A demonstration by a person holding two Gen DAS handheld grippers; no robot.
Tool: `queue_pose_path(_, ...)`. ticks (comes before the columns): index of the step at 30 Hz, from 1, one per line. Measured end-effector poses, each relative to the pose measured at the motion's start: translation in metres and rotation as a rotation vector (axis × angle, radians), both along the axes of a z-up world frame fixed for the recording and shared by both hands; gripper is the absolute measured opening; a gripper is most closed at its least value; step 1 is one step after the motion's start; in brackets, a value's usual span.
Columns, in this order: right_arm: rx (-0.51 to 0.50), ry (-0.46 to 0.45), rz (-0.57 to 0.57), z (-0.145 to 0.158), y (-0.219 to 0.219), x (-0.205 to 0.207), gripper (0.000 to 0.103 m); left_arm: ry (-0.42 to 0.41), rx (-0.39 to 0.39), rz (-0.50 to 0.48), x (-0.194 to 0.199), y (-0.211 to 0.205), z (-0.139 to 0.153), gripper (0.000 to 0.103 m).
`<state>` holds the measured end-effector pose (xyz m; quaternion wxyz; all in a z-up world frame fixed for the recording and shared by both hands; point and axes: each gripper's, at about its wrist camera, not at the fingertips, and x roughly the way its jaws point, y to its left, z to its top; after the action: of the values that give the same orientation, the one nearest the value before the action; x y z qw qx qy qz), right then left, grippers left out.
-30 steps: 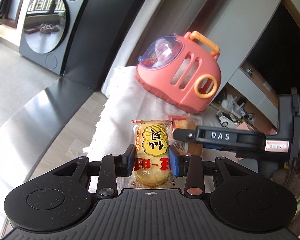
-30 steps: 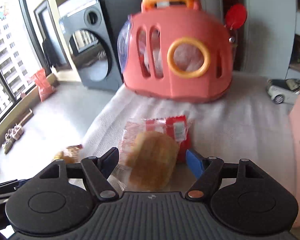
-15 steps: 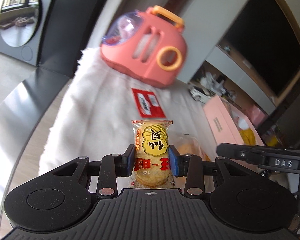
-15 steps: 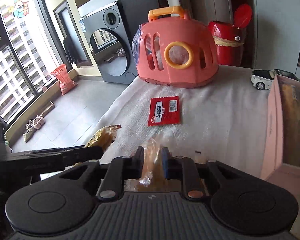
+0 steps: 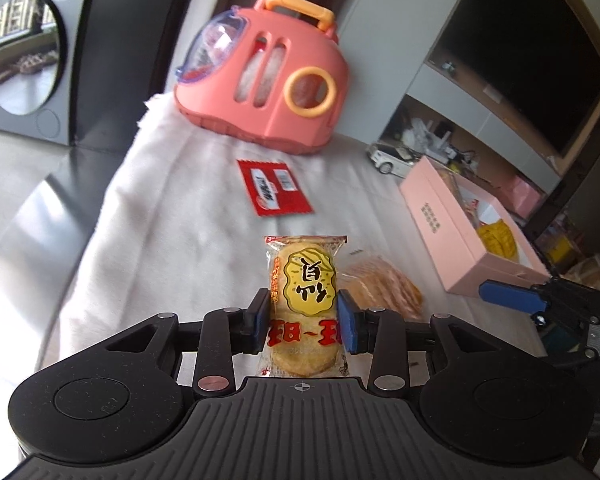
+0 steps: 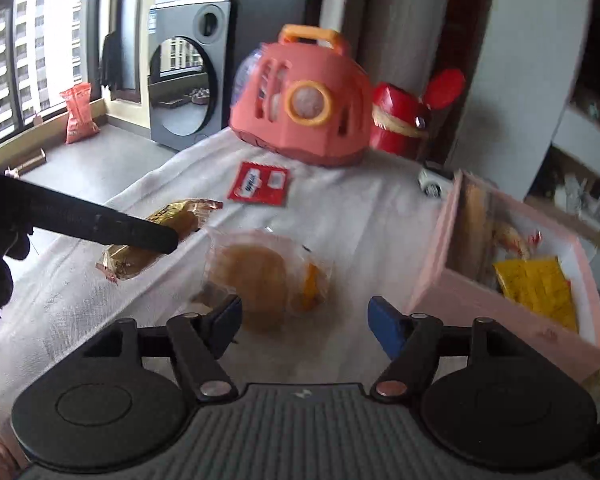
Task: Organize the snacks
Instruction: 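Grasp the bread packet with the right gripper while the left holds the rice-cracker packet, then lower both packets into the pink box and open both grippers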
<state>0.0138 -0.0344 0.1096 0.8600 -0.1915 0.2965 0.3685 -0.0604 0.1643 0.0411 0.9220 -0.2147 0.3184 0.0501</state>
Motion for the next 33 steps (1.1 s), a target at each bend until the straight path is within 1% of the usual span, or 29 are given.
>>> queue_pose_path(3, 0.038, 0.045, 0.046, -0.003, 0.020, 0.002, 0.073, 0.001, 0.003, 0.024, -0.003, 0.007, -0.001, 0.040)
queue_pose_path(5, 0.055, 0.079, 0.018, -0.010, 0.029, 0.011, 0.073, 0.005, -0.005, 0.032, -0.005, 0.011, -0.002, 0.040)
queue_pose_path(7, 0.060, 0.156, -0.019, -0.020, 0.037, 0.028, 0.073, 0.007, -0.012, 0.031, -0.008, 0.013, -0.005, 0.040)
queue_pose_path(9, 0.072, 0.269, -0.040, -0.032, 0.040, 0.046, 0.072, 0.010, -0.023, 0.030, -0.008, 0.015, -0.007, 0.040)
queue_pose_path(10, 0.076, 0.297, -0.055, -0.036, 0.039, 0.050, 0.067, 0.012, -0.029, 0.030, -0.009, 0.015, -0.008, 0.040)
queue_pose_path(12, 0.074, 0.309, -0.059, -0.037, 0.035, 0.051, 0.054, 0.017, -0.036, 0.027, -0.010, 0.015, -0.009, 0.040)
queue_pose_path(14, 0.078, 0.304, -0.046, -0.031, 0.026, 0.045, 0.053, 0.021, -0.042, 0.017, -0.011, 0.013, -0.009, 0.040)
queue_pose_path(17, 0.074, 0.247, -0.014, -0.017, 0.000, 0.025, 0.052, 0.022, -0.056, -0.024, -0.011, 0.004, -0.008, 0.040)
queue_pose_path(20, 0.055, 0.197, -0.027, -0.007, -0.035, 0.006, 0.052, 0.039, -0.047, -0.096, -0.009, -0.017, -0.008, 0.040)
queue_pose_path(22, 0.045, 0.190, -0.054, -0.005, -0.060, -0.001, 0.052, 0.058, -0.044, -0.179, -0.006, -0.036, -0.009, 0.040)
queue_pose_path(24, 0.028, 0.174, -0.097, -0.003, -0.087, -0.008, 0.052, 0.081, -0.064, -0.274, -0.003, -0.056, -0.011, 0.040)
queue_pose_path(26, 0.016, 0.127, -0.155, 0.003, -0.115, -0.015, 0.052, 0.095, -0.084, -0.366, 0.000, -0.077, -0.009, 0.040)
queue_pose_path(27, 0.022, 0.093, -0.187, 0.010, -0.129, -0.018, 0.052, 0.086, -0.085, -0.399, 0.002, -0.086, -0.004, 0.040)
queue_pose_path(29, 0.054, 0.031, -0.245, 0.031, -0.155, -0.022, 0.052, 0.035, -0.059, -0.446, 0.007, -0.102, 0.019, 0.040)
queue_pose_path(31, 0.102, -0.042, -0.290, 0.060, -0.175, -0.020, 0.052, -0.059, 0.000, -0.470, 0.018, -0.116, 0.054, 0.040)
queue_pose_path(33, 0.164, -0.124, -0.332, 0.091, -0.190, -0.013, 0.052, -0.165, 0.057, -0.469, 0.033, -0.129, 0.089, 0.040)
